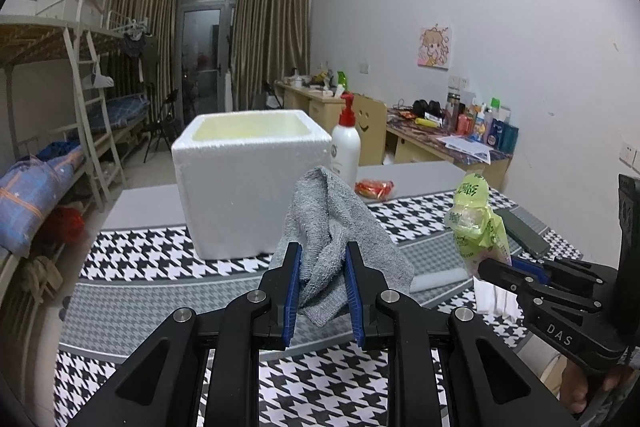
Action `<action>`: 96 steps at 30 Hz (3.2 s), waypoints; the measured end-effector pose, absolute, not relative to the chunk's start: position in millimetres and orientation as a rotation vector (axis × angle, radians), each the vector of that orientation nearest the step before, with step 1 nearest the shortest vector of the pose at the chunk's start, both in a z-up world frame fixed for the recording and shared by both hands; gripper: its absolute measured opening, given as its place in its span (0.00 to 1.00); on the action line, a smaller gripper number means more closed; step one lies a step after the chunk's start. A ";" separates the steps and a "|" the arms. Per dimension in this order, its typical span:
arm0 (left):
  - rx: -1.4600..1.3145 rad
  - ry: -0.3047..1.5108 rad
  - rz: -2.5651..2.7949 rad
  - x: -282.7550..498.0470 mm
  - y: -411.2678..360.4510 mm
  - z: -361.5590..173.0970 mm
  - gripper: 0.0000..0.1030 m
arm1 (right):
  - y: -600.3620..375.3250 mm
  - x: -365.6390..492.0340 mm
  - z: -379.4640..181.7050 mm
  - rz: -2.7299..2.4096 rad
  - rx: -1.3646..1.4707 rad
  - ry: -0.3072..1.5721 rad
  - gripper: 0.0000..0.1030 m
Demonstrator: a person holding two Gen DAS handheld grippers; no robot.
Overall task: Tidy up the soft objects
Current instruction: 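Carry the sock with the left tool while the right tool lifts the tissue pack toward the box, then lower the grey sock into the white foam box and open the left tool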
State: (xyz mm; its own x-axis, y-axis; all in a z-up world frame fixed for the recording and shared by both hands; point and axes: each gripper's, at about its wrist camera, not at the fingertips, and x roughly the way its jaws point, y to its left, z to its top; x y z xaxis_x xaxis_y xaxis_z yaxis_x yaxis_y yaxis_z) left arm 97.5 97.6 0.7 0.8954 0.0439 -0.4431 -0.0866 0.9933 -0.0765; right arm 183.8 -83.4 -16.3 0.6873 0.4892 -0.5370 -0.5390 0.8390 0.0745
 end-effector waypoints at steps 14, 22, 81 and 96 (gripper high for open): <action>-0.068 0.400 0.118 116.3 111.9 25.1 0.22 | -62.2 197.8 14.0 0.648 -0.081 0.518 0.17; -0.065 0.383 0.126 121.9 115.9 33.9 0.22 | -49.1 205.4 27.6 0.653 -0.087 0.474 0.17; -0.067 0.428 0.246 243.6 162.2 76.7 0.22 | 26.1 282.4 85.2 0.640 -0.129 0.505 0.18; -0.087 0.501 0.225 282.9 179.8 63.5 0.28 | 43.8 302.1 79.9 0.619 -0.147 0.543 0.18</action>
